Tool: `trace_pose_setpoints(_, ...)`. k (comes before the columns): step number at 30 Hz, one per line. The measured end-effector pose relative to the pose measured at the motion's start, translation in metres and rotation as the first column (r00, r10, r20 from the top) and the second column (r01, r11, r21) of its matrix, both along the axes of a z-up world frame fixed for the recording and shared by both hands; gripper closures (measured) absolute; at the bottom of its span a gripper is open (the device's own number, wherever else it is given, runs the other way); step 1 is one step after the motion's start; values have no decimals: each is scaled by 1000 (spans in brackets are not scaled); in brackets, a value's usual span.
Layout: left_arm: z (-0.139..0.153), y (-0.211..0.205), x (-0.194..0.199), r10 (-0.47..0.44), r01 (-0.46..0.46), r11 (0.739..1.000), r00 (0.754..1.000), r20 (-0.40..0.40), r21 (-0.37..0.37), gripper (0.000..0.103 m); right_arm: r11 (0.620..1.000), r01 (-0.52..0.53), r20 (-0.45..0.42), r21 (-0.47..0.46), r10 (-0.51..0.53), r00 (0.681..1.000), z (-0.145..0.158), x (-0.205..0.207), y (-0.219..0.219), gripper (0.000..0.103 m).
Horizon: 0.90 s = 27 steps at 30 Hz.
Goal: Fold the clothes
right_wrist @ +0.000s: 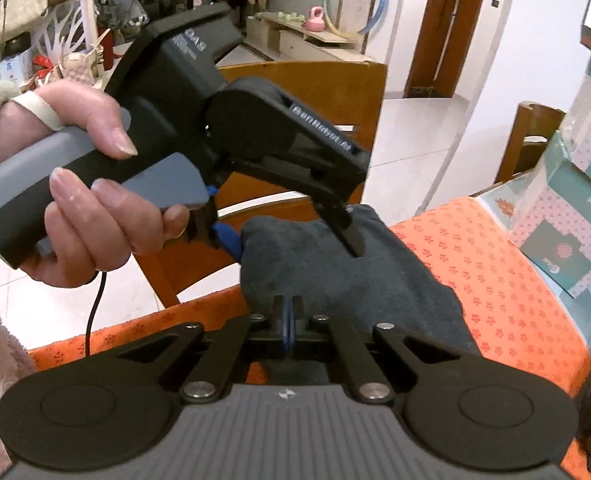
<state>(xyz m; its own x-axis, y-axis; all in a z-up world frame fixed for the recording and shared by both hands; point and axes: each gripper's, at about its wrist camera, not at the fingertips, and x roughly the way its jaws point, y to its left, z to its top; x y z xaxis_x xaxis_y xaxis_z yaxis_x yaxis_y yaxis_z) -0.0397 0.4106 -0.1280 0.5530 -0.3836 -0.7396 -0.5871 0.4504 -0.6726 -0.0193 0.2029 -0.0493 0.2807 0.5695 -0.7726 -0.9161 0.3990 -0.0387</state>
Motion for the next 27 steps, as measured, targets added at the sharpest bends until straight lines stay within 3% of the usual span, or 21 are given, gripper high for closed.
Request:
trace_pose_setpoints(2, 2, 1, -2, 4, -4, 1000, 1000, 3, -7, 14, 1000, -11, -2, 2, 11, 1000, -2, 0, 8, 75)
trace_pose_setpoints(4, 3, 3, -4, 11, -11, 1000, 1000, 5, -16, 14, 999, -39, 2, -1, 39, 999, -5, 1, 21, 62)
trace_pose_setpoints(5, 3, 4, -4, 14, -14, 1000, 1000, 6, -19, 14, 999, -54, 3, -2, 54, 999, -7, 2, 27, 61)
trace_pose_setpoints(11, 6, 7, -2, 3, -3, 1000, 1000, 0, -24, 14, 992, -120, 10, -41, 120, 993, -25, 4, 55, 64)
trace_pose_setpoints(12, 7, 7, -2, 0, 0, 1000, 1000, -1, -25, 14, 991, -124, 11, -48, 125, 992, -27, 3, 57, 68)
trace_pose_setpoints(13, 7, 8, -1, -3, 3, 1000, 1000, 0, -26, 14, 991, -123, 10, -50, 124, 992, -29, 3, 57, 86)
trace_pose_setpoints(14, 7, 8, -1, -6, 6, 1000, 1000, 0, -28, 14, 991, -123, 10, -53, 123, 992, -31, 3, 58, 93)
trace_pose_setpoints(24, -3, 12, 10, -5, 5, 998, 1000, 3, -61, 14, 998, -16, -5, 68, 17, 1000, 2, 0, 23, 96)
trace_pose_setpoints(27, -7, 10, 20, -19, 20, 998, 1000, 10, -62, 19, 996, -8, -10, 86, 9, 1000, 8, -5, 15, 96)
